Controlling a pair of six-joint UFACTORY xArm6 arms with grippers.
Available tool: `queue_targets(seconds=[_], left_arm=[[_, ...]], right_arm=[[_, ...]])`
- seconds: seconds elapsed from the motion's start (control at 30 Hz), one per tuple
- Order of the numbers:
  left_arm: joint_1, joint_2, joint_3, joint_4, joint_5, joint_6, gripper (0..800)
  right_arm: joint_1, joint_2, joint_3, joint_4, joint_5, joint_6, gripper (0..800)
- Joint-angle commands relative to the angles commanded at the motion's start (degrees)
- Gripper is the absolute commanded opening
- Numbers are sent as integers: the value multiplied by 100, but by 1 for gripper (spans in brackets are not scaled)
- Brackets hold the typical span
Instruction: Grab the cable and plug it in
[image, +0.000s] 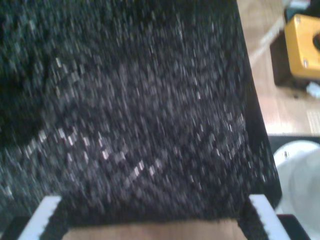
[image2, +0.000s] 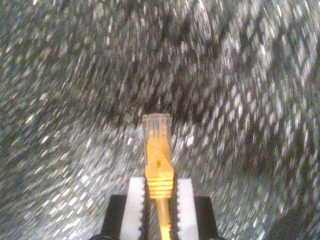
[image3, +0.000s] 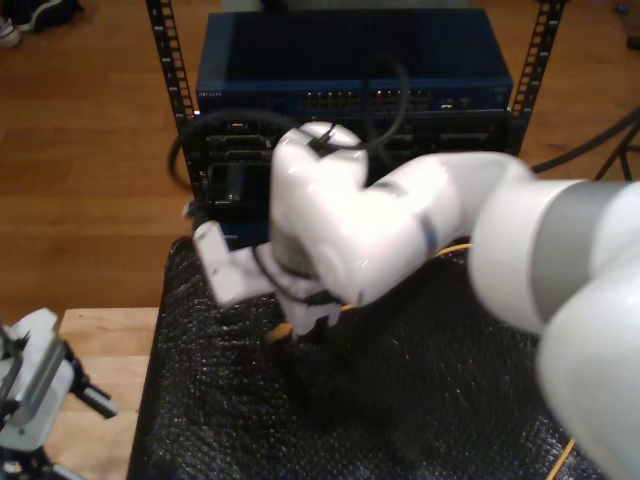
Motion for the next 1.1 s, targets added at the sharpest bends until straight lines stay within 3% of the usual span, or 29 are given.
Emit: queue_targets(seconds=[0.47, 0.77, 1.1], left_arm=[[-1846, 44, -633, -1204, -18, -1389, 800], [-2848, 281, -905, -2242, -79, -1697, 800], [-3578, 879, -1363, -3218, -730, -1697, 800]], right_arm=[[-1064, -1451, 360, 527, 993, 0, 3], [-1679, -2145, 607, 1064, 1433, -9, 4], [-2110, -2435, 624, 1301, 1644, 0, 4]])
